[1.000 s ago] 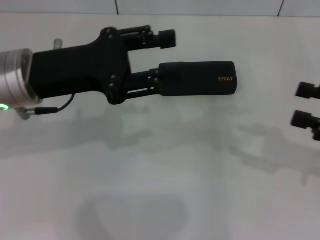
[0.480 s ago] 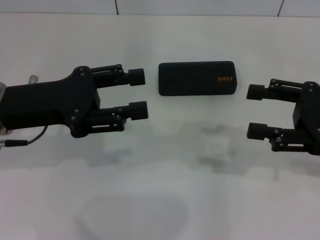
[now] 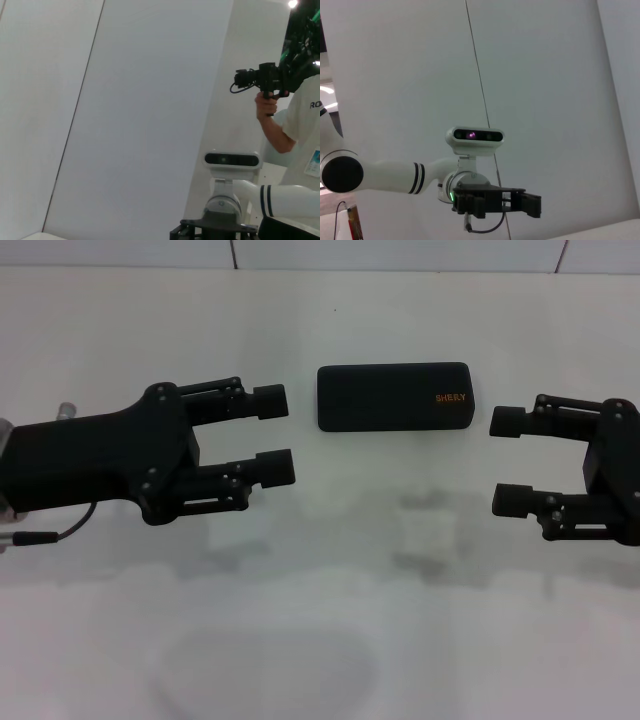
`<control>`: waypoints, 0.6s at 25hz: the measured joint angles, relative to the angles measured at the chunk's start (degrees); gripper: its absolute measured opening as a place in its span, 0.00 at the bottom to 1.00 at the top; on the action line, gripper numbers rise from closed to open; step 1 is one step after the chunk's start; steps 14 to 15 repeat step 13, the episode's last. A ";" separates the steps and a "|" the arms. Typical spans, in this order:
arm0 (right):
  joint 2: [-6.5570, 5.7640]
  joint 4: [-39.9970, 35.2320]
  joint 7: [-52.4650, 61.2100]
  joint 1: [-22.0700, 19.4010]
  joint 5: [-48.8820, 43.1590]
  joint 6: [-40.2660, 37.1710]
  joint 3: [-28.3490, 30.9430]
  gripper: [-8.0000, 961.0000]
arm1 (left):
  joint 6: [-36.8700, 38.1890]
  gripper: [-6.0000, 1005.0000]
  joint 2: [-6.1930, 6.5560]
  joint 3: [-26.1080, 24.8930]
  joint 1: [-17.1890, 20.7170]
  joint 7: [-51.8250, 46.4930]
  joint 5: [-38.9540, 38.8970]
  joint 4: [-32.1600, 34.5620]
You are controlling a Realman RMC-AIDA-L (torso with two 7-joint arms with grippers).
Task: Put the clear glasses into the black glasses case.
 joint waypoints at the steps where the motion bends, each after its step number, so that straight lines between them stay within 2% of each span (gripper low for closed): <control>1: -0.05 0.06 0.12 0.06 -0.07 0.00 0.01 0.79 | 0.00 0.70 -0.02 0.01 -0.17 0.08 0.09 -0.25; 15: -0.11 0.23 0.25 0.08 -0.18 -0.32 -0.11 0.79 | 0.08 0.70 -0.82 -0.10 -0.25 0.08 2.77 -0.65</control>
